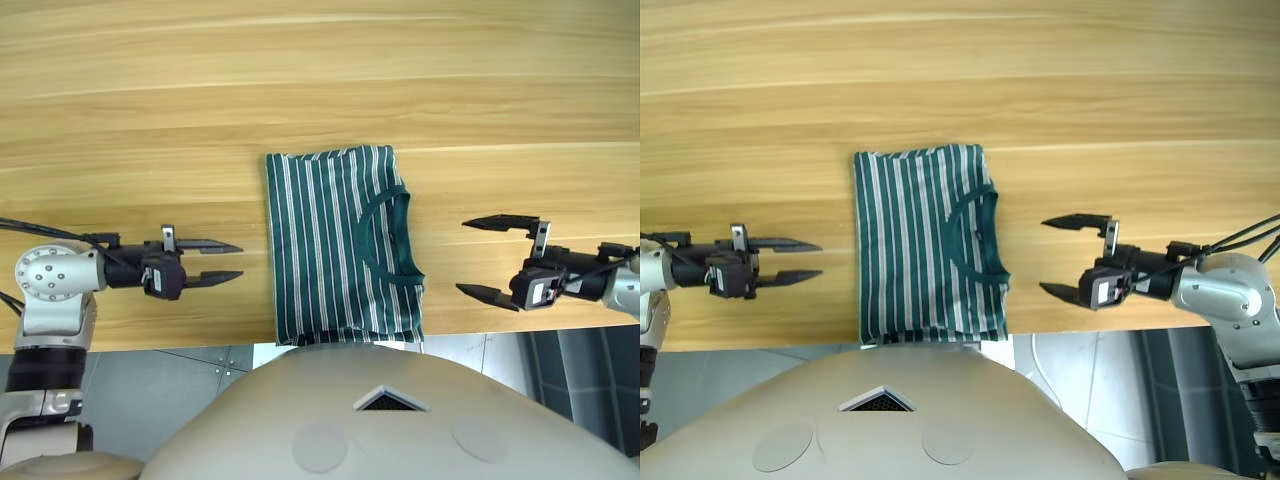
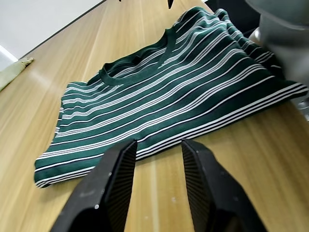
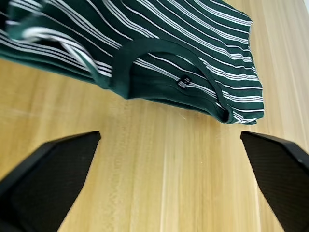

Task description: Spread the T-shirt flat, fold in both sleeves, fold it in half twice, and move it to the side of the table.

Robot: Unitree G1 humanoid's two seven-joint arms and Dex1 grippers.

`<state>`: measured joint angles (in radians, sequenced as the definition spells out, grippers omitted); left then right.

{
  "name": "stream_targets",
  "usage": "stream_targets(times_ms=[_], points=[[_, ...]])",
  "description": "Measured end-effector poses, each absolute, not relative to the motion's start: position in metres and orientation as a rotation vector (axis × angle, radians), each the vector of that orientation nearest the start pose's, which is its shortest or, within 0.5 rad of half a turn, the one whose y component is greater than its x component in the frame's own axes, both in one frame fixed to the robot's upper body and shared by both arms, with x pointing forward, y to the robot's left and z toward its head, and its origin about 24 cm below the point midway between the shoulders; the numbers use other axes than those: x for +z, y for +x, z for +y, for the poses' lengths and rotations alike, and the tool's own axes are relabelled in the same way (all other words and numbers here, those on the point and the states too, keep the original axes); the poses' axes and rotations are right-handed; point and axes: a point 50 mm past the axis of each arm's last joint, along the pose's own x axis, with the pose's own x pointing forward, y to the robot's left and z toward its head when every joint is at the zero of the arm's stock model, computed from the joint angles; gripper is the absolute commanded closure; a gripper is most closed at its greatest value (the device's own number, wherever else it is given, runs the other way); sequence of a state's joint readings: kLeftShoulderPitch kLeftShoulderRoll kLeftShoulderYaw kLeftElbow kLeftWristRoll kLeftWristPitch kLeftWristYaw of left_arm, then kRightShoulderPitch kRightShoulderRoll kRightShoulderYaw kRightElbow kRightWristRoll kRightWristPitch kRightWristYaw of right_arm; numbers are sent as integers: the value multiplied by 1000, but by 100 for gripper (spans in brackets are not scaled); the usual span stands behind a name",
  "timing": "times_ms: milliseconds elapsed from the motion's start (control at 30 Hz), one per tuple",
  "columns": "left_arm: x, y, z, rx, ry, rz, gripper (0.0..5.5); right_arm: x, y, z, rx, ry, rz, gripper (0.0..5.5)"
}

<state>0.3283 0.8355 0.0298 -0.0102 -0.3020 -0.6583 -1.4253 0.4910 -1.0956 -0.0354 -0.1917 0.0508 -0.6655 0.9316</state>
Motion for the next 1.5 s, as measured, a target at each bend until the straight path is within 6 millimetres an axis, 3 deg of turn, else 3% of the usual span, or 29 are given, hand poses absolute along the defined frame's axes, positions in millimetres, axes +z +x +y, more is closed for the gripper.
stream_targets(times_ms=[400,567,833,1067,1500], points=[[49,113,224,-1678,606,177,378,62,106,-227,1603,-949,217,14],[46,109,224,-1709,620,216,378,58,99,-219,1654,-939,206,14],[41,102,220,-1769,634,227,254,60,96,-207,1682,-933,148,10],[41,100,210,-1774,649,158,254,63,99,-203,1668,-929,118,10],[42,104,198,-1746,693,99,252,49,103,-195,1648,-924,125,244]])
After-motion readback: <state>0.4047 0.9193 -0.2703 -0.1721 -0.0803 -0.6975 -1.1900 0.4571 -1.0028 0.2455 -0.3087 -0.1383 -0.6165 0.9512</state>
